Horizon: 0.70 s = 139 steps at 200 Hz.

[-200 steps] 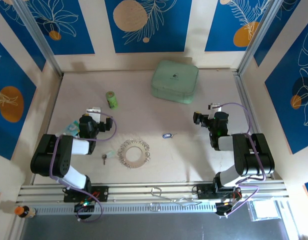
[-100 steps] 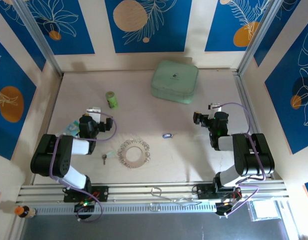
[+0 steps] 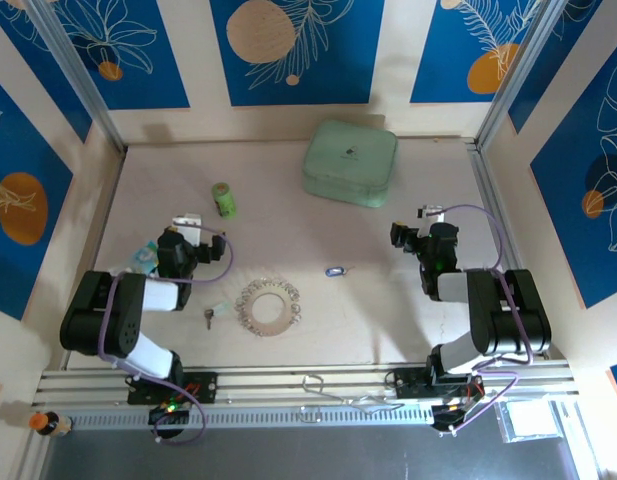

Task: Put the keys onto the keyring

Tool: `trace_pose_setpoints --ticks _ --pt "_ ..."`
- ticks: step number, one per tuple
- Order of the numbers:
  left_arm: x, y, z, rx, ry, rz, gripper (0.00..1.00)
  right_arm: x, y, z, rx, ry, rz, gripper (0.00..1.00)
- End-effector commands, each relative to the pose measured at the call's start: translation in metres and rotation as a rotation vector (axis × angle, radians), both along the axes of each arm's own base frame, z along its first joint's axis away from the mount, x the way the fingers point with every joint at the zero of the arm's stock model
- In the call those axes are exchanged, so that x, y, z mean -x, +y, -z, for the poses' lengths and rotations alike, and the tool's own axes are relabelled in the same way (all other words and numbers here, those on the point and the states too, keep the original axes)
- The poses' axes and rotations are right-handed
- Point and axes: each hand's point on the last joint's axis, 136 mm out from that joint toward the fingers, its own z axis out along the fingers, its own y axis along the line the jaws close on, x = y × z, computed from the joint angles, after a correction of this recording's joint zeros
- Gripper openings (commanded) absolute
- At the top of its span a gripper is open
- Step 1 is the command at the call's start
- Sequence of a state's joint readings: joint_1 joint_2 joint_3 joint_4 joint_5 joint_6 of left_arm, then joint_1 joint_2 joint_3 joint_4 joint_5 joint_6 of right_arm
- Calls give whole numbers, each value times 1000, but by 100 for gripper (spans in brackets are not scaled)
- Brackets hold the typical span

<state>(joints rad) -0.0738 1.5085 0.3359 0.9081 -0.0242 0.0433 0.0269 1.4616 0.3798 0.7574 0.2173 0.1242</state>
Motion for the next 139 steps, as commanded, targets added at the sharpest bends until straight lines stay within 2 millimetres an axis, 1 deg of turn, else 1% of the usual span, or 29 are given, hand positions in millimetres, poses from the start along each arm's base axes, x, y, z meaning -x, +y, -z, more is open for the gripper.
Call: trace_pose_setpoints --ticks 1,14,17,21,26,31,40,50,68,84,94,106,120,128,139 --pt "5 15 -37 -4 -84 -71 100 3 -3 -42 8 -55 57 83" --pt "7 21 -52 21 -51 -118 100 10 0 -56 -60 -17 89 83" --pt "6 22 -56 35 -46 -126 100 12 1 -59 -87 -10 96 82" --pt "6 21 -60 53 -39 -129 100 13 3 -64 -113 -2 97 78" --pt "5 18 -67 78 -40 -120 100 16 7 -67 -163 24 110 77" --pt "5 15 -70 108 -30 -110 100 18 11 -69 -233 55 121 76" --pt "5 7 -78 180 -17 -87 100 23 30 -71 -329 124 61 71" --pt "7 -7 -81 252 11 -34 100 28 56 -72 -364 194 -27 66" --pt "15 -29 -76 344 89 19 100 43 105 -68 -349 309 -169 65" --pt "25 -45 -66 388 157 29 100 62 146 -63 -333 388 -294 65" --pt "31 -54 -59 413 187 19 100 78 171 -57 -328 434 -374 65" --pt "39 -70 -54 432 216 36 100 100 197 -48 -313 504 -455 64" --pt "49 -87 -47 441 250 37 100 129 221 -34 -278 618 -528 62" --pt "55 -96 -43 452 268 35 100 145 232 -26 -256 688 -564 59" --pt "62 -108 -38 505 293 33 100 167 243 -15 -227 785 -591 53"
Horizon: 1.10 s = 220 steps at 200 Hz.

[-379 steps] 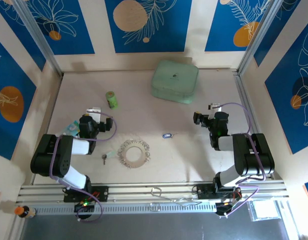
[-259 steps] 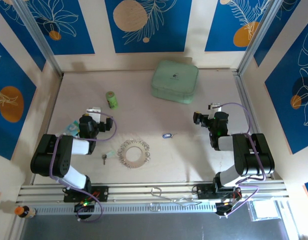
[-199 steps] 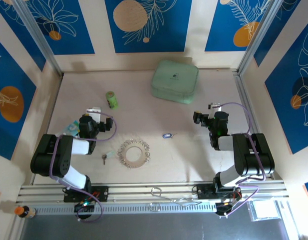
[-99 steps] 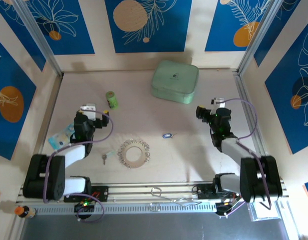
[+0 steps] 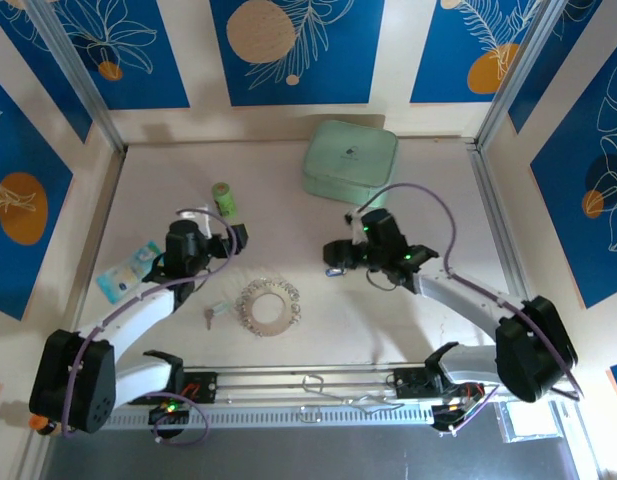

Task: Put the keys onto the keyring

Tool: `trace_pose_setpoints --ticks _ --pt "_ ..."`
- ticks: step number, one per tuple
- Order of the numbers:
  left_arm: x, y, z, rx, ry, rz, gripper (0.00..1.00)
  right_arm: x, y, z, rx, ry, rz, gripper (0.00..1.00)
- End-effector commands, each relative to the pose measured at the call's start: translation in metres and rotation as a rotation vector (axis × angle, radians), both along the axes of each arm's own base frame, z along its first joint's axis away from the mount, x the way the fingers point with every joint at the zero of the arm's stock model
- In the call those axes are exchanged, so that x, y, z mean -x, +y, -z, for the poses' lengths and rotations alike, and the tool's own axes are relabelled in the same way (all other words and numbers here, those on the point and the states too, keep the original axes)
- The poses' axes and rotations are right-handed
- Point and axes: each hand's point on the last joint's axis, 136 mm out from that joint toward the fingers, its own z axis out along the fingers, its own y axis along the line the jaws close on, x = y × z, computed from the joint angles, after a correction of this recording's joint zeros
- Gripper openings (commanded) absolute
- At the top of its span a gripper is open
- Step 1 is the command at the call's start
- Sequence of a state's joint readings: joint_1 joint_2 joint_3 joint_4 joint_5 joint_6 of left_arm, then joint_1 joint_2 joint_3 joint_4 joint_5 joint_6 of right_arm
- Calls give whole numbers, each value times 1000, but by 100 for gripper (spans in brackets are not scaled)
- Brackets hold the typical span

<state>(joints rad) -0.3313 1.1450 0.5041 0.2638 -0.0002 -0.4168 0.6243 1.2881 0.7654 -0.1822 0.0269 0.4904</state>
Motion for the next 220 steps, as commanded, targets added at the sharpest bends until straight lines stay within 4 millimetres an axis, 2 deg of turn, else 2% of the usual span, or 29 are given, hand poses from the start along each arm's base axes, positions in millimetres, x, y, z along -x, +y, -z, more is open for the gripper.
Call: trace_pose_setpoints --ticks 1,25,49,82,118,130,144,164,185,220 --pt "21 -16 18 104 106 -50 100 52 20 21 65 226 -110 52" --pt "34 -34 30 193 148 -65 99 91 38 41 114 329 -211 44" --pt "40 -31 39 209 203 -124 98 105 47 56 167 375 -246 43" --pt "43 -34 43 174 213 -89 97 86 55 59 176 368 -207 42" --pt "49 -31 44 141 211 -72 96 38 18 68 250 370 -47 42" --pt "50 -31 45 136 209 -66 96 29 17 64 254 354 -53 42" --pt "51 -31 46 131 210 -58 95 27 32 58 217 343 -119 43" --pt "52 -31 48 127 214 -55 95 38 63 55 150 334 -268 43" --pt "54 -28 51 130 217 -68 94 46 86 61 155 296 -412 46" --pt "59 -24 55 150 217 -86 93 30 108 68 194 218 -516 49"
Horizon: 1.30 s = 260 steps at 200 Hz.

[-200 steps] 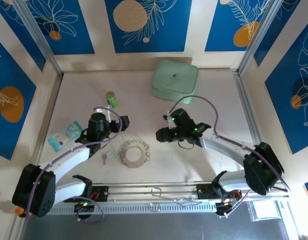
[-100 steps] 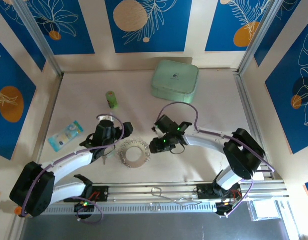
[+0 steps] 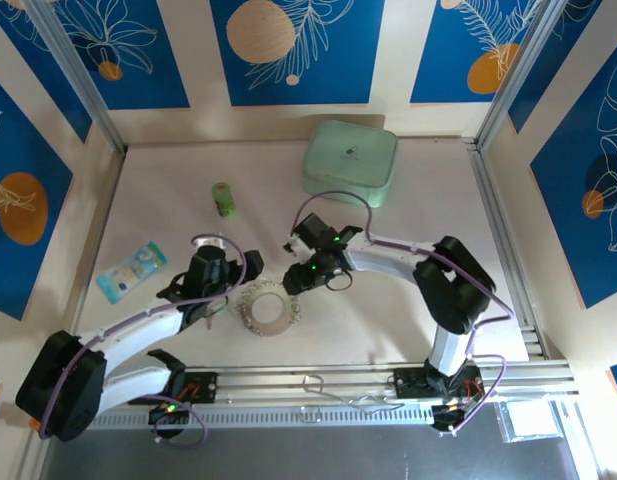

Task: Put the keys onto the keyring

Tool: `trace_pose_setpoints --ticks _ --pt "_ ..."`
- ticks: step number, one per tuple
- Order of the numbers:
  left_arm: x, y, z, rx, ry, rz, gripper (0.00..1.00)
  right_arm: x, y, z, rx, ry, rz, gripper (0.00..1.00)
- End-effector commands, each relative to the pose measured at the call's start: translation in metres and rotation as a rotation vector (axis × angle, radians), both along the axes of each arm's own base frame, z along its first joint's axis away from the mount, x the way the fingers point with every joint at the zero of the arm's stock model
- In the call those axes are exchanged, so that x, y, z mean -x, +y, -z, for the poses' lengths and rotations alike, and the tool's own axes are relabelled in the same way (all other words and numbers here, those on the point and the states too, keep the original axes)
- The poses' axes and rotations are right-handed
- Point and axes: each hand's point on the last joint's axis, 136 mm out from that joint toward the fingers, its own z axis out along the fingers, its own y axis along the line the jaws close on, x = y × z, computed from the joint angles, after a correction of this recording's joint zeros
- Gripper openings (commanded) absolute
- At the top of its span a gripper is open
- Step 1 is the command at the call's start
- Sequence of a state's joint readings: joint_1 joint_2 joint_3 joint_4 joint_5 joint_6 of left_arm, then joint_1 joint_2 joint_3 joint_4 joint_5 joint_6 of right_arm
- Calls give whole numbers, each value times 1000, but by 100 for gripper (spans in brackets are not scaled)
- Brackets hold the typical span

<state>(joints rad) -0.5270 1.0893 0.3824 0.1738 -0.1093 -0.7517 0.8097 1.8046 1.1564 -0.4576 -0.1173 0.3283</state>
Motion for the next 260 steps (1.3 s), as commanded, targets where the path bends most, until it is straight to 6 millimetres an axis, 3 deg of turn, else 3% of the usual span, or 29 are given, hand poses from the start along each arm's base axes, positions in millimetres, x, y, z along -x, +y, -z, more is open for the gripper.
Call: trace_pose_setpoints --ticks 1,39,84,106,142,179,212,260 --pt "4 4 1 -1 -11 -16 93 -8 18 -5 -41 -54 -128 49" --pt "9 14 -1 -3 -18 -54 91 -28 37 6 22 -171 -249 49" --pt "21 44 -4 -53 -22 -167 90 -27 54 14 -6 -145 -333 45" --pt "28 59 -6 -50 -39 -228 89 -24 58 17 -19 -127 -351 40" --pt "33 67 -10 -39 -61 -259 88 -21 59 22 -8 -111 -359 23" --pt "33 65 -12 -33 -63 -253 88 -23 51 15 19 -139 -347 5" --pt "28 58 -15 -31 -75 -221 88 -24 35 -2 27 -176 -302 0" --pt "10 11 -45 -45 -200 42 85 -16 8 -41 -27 -242 -233 0"
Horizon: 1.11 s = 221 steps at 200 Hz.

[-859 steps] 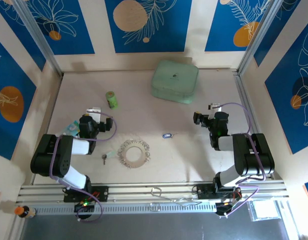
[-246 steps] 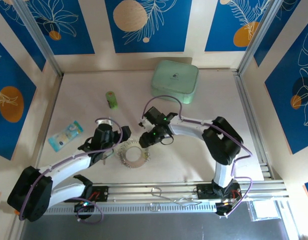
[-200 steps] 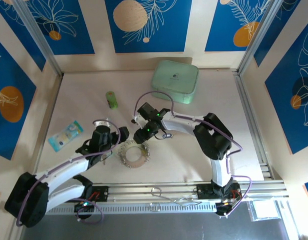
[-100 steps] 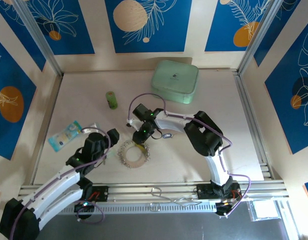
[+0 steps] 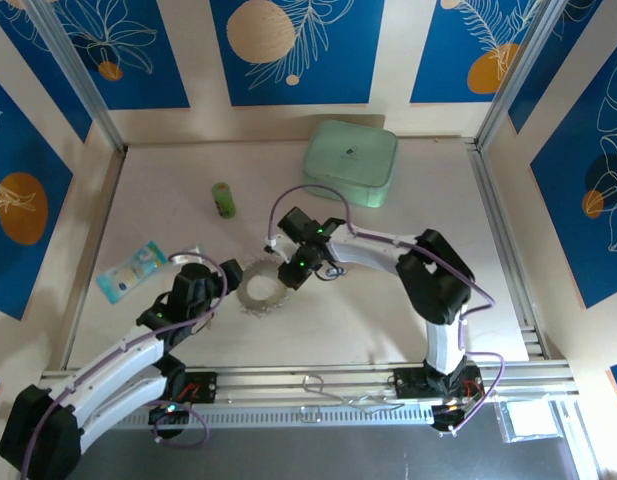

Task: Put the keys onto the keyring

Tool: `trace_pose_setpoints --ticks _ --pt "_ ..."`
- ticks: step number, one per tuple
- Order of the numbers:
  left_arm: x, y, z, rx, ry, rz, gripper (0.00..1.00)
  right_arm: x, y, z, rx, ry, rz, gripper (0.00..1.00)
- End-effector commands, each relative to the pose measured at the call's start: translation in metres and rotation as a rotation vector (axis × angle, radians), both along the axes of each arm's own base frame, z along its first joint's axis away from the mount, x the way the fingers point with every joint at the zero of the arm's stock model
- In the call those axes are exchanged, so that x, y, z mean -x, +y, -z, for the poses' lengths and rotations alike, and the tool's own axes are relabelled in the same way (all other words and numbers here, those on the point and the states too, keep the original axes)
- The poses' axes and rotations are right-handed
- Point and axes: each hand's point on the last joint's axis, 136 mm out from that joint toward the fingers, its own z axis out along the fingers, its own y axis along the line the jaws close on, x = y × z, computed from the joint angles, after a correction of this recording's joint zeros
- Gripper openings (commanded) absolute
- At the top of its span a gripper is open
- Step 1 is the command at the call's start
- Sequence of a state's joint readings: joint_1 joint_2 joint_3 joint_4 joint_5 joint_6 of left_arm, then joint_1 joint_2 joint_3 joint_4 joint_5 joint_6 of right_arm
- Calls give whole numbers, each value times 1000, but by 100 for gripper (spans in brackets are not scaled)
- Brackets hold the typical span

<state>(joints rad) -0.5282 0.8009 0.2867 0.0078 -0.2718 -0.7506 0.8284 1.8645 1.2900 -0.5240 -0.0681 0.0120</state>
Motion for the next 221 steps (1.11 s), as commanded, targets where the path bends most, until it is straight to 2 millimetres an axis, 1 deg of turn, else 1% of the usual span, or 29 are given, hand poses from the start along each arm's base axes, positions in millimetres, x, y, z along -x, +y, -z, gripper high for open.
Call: trace_pose_setpoints --ticks 1,20,44,52,64,76,90,107,124,146,169,180,191,207,221 --pt "-15 -35 -37 6 -128 186 85 0 -9 -30 -61 -43 37 0" --pt "-19 -61 -53 -10 -191 336 81 4 -17 -52 -117 -92 35 0" --pt "-18 -92 -69 -39 -299 541 72 6 -24 -84 -213 -163 11 0" --pt "-14 -101 -72 -49 -346 614 70 8 -26 -95 -250 -188 -7 0" --pt "-7 -116 -77 -67 -435 731 62 11 -26 -108 -301 -220 -43 0" --pt "1 -128 -80 -73 -500 834 60 14 -26 -118 -339 -249 -77 0" --pt "8 -141 -80 -67 -518 939 60 17 -25 -125 -367 -275 -114 0" --pt "22 -157 -81 -38 -552 1084 49 21 -24 -132 -390 -292 -148 0" --pt "32 -166 -86 14 -617 1165 38 25 -25 -136 -409 -308 -167 0" --pt "50 -174 -94 88 -740 1263 33 32 -24 -141 -435 -328 -196 0" --pt "64 -178 -97 169 -807 1340 31 37 -22 -144 -445 -342 -218 0" --pt "67 -180 -99 213 -816 1369 30 40 -20 -146 -446 -349 -233 0" --pt "65 -184 -95 243 -780 1381 28 43 -19 -148 -452 -358 -247 0" --pt "67 -189 -92 256 -769 1416 23 46 -17 -154 -470 -368 -260 0" --pt "69 -191 -94 256 -786 1429 21 48 -16 -157 -480 -372 -270 0"
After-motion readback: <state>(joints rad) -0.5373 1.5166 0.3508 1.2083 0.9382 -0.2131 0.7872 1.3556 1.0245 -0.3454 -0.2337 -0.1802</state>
